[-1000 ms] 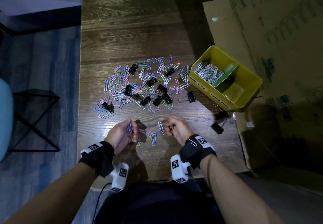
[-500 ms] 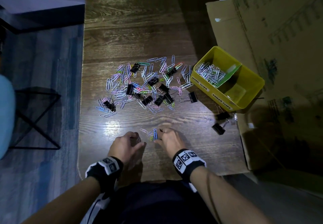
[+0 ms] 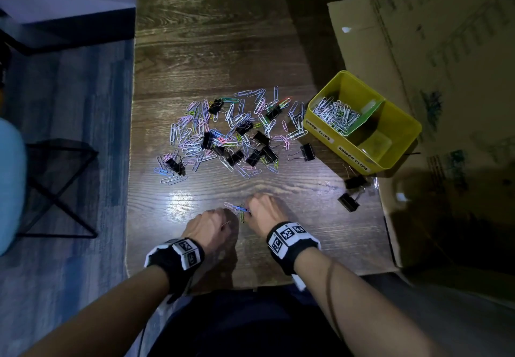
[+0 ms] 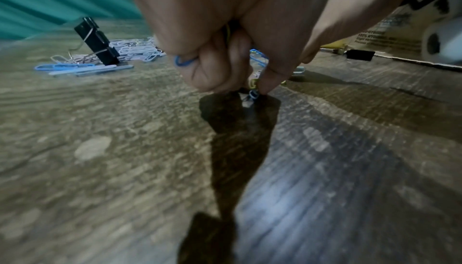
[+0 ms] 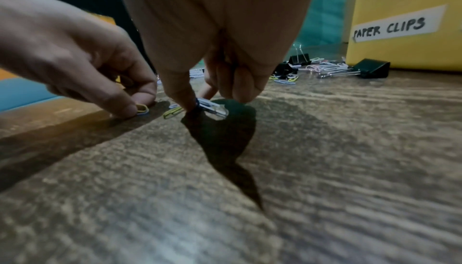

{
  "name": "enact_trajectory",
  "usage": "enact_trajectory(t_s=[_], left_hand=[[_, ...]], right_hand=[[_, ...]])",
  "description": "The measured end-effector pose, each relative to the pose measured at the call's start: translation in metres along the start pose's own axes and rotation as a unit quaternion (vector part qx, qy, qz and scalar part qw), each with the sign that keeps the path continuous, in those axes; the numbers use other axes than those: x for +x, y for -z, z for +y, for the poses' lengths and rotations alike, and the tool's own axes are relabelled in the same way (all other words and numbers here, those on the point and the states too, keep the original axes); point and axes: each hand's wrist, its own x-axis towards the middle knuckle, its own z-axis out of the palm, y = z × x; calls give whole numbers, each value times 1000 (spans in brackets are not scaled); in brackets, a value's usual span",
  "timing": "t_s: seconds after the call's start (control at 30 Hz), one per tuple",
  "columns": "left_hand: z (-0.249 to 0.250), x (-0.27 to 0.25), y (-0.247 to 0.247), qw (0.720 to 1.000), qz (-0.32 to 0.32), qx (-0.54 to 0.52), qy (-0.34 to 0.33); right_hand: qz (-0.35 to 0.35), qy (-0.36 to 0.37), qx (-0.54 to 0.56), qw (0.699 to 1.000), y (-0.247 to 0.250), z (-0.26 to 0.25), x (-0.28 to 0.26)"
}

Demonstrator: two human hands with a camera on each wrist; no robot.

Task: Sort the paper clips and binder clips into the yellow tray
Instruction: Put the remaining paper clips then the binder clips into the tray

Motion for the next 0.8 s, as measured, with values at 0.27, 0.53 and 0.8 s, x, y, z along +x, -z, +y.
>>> enact_trajectory(t_s=[0.27,0.53,0.8], left_hand=[[-8,3,12,991,-8,-133,-26],[-19,16,15,807,32,-582,97],[-15,19,15,904,56,-417,82]], right_hand=[[18,38,-92,995,-4,-3,-1],[38,-76,373,924,6,27,-10],[-29,-126,457,880,8,27,-10]])
